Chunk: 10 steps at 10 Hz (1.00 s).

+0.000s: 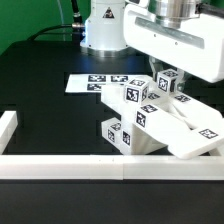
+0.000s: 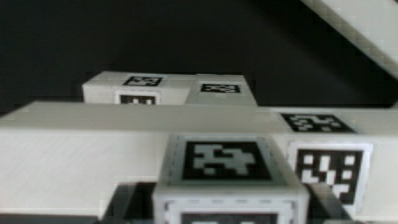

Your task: Assemble chair

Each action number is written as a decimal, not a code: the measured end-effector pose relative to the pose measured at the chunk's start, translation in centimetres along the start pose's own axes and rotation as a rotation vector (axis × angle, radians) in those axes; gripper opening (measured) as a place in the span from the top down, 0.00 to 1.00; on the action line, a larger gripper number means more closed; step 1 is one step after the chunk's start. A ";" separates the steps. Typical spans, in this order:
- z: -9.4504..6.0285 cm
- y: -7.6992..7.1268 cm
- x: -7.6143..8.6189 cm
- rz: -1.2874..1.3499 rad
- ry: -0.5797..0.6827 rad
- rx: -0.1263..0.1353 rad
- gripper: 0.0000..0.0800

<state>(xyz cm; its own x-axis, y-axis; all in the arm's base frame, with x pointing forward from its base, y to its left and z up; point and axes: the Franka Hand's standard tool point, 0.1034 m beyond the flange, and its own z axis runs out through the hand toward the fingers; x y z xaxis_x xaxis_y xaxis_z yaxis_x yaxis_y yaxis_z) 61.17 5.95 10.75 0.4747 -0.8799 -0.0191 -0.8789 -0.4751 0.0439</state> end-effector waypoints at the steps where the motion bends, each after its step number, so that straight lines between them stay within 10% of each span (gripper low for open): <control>1: 0.0 0.0 0.0 0.048 0.000 0.000 0.66; 10: 0.0 -0.6 -1.4 0.603 -0.011 0.004 0.66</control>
Offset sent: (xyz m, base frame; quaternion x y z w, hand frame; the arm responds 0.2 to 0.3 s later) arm 0.0000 0.0000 0.0000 0.0000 0.0000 0.1938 0.9810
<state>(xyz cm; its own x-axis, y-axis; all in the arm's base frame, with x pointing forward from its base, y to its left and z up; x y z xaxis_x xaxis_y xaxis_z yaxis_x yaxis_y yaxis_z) 61.05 7.44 10.77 -0.1079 -0.9942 -0.0020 -0.9931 0.1077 0.0467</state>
